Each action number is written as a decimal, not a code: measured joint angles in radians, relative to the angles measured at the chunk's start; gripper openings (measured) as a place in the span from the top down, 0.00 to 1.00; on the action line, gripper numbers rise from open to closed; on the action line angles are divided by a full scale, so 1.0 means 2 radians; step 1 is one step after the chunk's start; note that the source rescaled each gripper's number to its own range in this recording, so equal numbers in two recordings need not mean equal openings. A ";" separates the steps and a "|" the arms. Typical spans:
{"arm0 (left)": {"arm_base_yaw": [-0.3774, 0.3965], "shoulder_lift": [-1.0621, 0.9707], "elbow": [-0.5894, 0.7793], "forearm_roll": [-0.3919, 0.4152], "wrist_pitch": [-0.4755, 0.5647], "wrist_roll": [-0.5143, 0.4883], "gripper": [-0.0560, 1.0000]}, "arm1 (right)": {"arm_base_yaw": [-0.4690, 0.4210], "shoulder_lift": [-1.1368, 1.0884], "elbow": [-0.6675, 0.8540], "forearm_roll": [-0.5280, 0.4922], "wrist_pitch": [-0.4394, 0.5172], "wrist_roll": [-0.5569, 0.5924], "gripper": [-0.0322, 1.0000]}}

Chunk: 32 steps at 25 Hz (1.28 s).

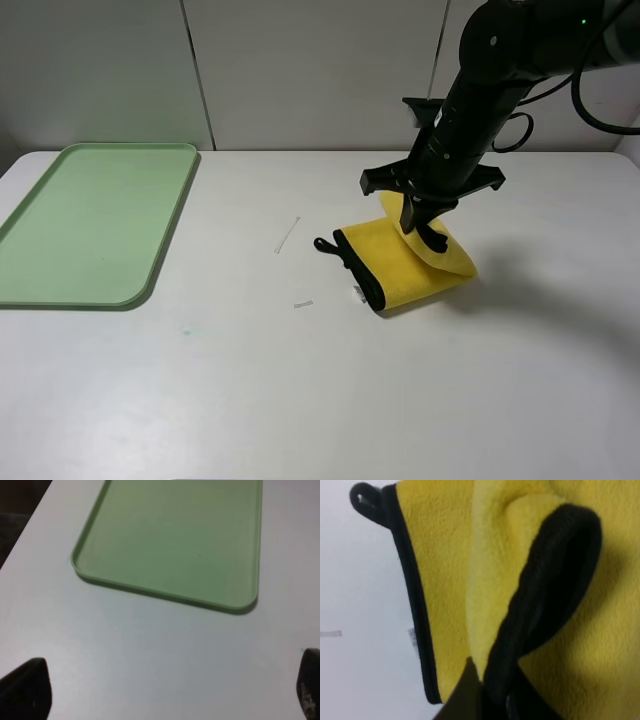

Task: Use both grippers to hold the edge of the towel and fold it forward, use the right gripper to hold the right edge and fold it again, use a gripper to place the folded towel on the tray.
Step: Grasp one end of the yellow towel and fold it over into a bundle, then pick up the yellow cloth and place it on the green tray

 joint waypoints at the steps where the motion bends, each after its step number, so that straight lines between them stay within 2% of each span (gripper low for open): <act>1: 0.000 0.000 0.000 0.000 0.000 0.000 0.01 | 0.000 0.000 0.000 0.001 -0.002 0.000 0.95; 7: 0.000 0.000 0.000 0.000 0.000 0.000 0.01 | 0.000 0.000 0.000 0.005 -0.011 0.000 0.93; 8: 0.000 0.000 0.000 0.000 0.000 0.000 0.01 | 0.000 0.000 0.000 0.010 -0.012 0.000 0.87; 9: 0.000 0.000 0.000 0.000 0.000 0.000 0.01 | 0.000 0.000 0.000 0.015 -0.014 -0.001 0.74; 10: 0.000 0.000 0.000 0.000 0.000 0.000 0.01 | 0.000 0.000 0.000 0.015 -0.014 -0.001 0.74; 11: 0.000 0.000 0.000 0.000 0.000 0.000 0.01 | 0.000 0.000 0.000 0.034 -0.021 -0.002 0.36; 12: 0.000 0.000 0.000 0.000 0.000 0.000 0.01 | 0.000 0.000 0.000 0.042 -0.023 -0.002 0.21; 13: 0.000 0.000 0.000 0.000 0.000 0.000 0.01 | 0.000 0.000 0.000 0.048 -0.024 -0.004 0.13; 15: 0.000 0.000 0.000 0.000 0.000 0.000 0.01 | 0.000 0.000 0.000 0.054 -0.024 -0.003 0.05; 18: 0.000 0.000 0.000 0.000 0.000 0.000 0.01 | 0.000 0.000 0.000 0.056 -0.024 -0.004 0.01; 24: 0.000 0.000 0.000 0.000 0.000 0.000 0.01 | 0.000 0.000 0.000 0.056 -0.019 -0.006 0.00; 32: 0.000 0.000 0.000 0.000 0.000 0.000 0.01 | 0.000 -0.044 0.000 0.056 0.047 -0.048 0.00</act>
